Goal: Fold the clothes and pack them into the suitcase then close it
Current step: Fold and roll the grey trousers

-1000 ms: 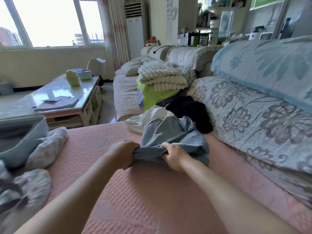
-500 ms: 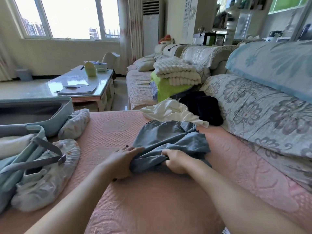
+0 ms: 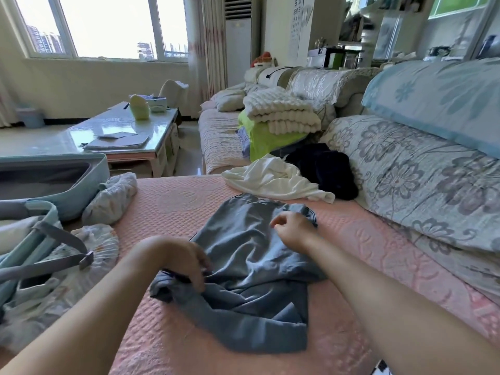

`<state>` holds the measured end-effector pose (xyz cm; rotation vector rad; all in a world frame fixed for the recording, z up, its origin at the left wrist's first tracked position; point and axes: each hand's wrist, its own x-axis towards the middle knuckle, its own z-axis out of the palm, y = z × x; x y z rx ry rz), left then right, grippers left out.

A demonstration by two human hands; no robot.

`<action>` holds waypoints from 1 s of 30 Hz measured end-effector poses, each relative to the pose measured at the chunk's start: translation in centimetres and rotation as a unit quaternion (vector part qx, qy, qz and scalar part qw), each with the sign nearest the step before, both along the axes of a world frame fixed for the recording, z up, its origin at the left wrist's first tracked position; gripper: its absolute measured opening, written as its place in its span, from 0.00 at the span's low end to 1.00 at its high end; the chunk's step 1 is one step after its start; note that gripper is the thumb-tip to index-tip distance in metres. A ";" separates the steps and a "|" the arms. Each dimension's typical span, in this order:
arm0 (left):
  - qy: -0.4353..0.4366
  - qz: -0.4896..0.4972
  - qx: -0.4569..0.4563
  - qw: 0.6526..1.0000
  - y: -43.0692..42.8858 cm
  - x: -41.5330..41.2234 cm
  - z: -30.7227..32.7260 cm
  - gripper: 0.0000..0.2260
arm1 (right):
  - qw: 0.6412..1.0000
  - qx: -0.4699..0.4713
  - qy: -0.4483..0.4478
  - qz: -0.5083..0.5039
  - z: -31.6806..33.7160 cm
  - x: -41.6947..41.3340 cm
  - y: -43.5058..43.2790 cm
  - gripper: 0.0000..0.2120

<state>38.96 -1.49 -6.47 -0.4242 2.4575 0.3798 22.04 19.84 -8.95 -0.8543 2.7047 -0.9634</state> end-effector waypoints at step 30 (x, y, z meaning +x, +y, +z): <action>0.510 -0.033 0.009 0.860 0.3 -9.2 -3.7 0.15 | 0.973 -0.170 -0.107 0.112 0.6 -0.5 -4.1 0.19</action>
